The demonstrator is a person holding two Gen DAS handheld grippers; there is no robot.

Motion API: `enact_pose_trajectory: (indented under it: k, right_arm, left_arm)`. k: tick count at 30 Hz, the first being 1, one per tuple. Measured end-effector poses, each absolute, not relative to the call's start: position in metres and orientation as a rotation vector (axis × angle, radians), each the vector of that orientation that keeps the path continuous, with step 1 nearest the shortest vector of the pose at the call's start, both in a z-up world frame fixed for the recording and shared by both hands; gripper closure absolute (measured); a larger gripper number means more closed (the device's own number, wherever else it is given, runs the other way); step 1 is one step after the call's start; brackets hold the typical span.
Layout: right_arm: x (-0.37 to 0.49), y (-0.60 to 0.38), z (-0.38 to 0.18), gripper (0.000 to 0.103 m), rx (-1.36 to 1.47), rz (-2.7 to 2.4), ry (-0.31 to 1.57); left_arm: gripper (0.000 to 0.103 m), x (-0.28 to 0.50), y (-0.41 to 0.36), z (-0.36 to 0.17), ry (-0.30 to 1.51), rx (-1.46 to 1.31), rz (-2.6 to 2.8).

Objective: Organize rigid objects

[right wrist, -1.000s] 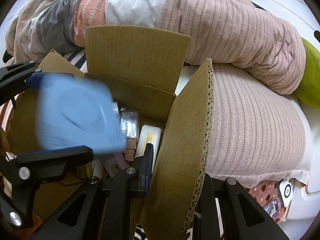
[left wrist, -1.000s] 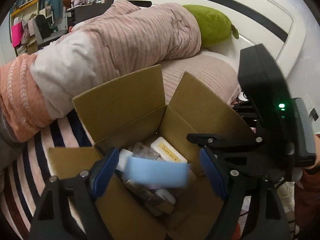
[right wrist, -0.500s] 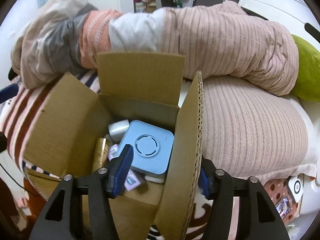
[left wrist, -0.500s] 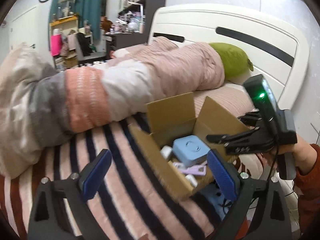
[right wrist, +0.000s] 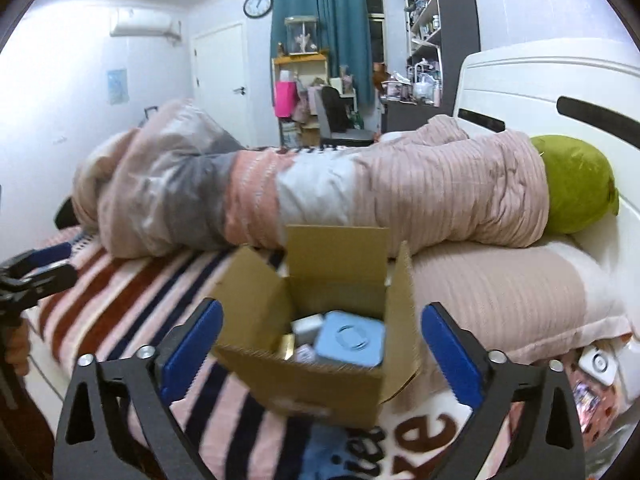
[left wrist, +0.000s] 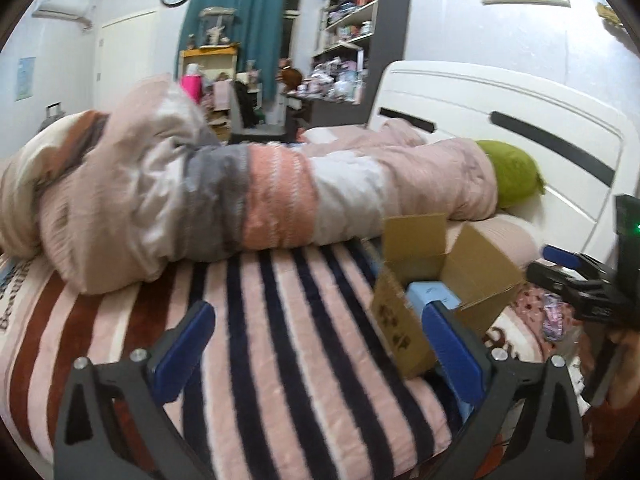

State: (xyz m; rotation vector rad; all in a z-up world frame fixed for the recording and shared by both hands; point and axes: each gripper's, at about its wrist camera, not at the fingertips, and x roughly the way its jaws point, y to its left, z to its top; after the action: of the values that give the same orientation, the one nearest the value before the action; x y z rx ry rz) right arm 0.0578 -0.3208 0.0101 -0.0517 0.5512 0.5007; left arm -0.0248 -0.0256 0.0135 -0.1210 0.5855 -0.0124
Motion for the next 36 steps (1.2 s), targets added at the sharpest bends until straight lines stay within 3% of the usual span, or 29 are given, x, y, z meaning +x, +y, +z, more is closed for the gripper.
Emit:
enact_pose_trajectory:
  k: [9, 36]
  right_arm:
    - [0.022, -0.306, -0.003, 0.000, -0.056, 0.534, 0.535]
    - [0.017, -0.294, -0.009, 0.000, -0.043, 0.573, 0.545]
  left_arm:
    - [0.000, -0.035, -0.007, -0.006, 0.640, -0.155, 0.080]
    - [0.000, -0.032, -0.010, -0.005, 0.652, -0.141, 0.082]
